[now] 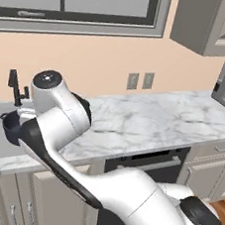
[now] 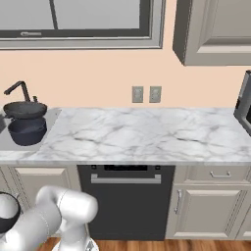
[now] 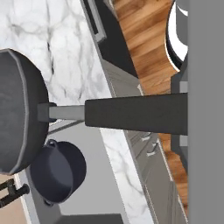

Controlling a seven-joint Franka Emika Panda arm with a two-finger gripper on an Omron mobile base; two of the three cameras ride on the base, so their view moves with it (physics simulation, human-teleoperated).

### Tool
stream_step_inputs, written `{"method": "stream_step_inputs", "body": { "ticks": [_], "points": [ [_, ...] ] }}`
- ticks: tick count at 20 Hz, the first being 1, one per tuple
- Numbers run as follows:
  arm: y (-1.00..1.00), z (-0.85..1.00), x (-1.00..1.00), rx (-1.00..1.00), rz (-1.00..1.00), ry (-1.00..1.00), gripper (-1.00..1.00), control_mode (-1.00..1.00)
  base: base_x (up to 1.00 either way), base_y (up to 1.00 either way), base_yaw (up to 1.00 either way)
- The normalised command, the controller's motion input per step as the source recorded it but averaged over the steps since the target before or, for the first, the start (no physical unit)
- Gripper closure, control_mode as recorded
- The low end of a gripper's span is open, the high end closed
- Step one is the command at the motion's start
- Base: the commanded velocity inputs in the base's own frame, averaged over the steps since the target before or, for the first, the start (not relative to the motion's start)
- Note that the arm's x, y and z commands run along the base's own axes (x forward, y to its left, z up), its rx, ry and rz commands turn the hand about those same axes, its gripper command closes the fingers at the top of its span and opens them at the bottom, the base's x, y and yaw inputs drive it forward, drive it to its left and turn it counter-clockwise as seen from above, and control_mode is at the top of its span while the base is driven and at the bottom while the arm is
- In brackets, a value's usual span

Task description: Move the pot and pan from the stove into the sink.

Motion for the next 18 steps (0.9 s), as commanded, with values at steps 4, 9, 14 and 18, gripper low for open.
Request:
{"method": "stream_step_inputs", "body": {
  "ticks": [4,9,14,18],
  "points": [
    [0.79,-0.01,0.49,-0.11,-0.04,0.20,1.00,-1.00,0.00,0.00,0.00],
    [0.78,-0.06,0.44,-0.12,-0.03,0.17,1.00,-1.00,0.00,0.00,0.00],
    [0.04,-0.02,0.03,-0.01,0.00,0.03,1.00,-1.00,0.00,0.00,0.00],
    [0.09,-0.29,0.03,-0.01,0.00,0.05,1.00,-1.00,0.00,0.00,0.00]
  ]
}}
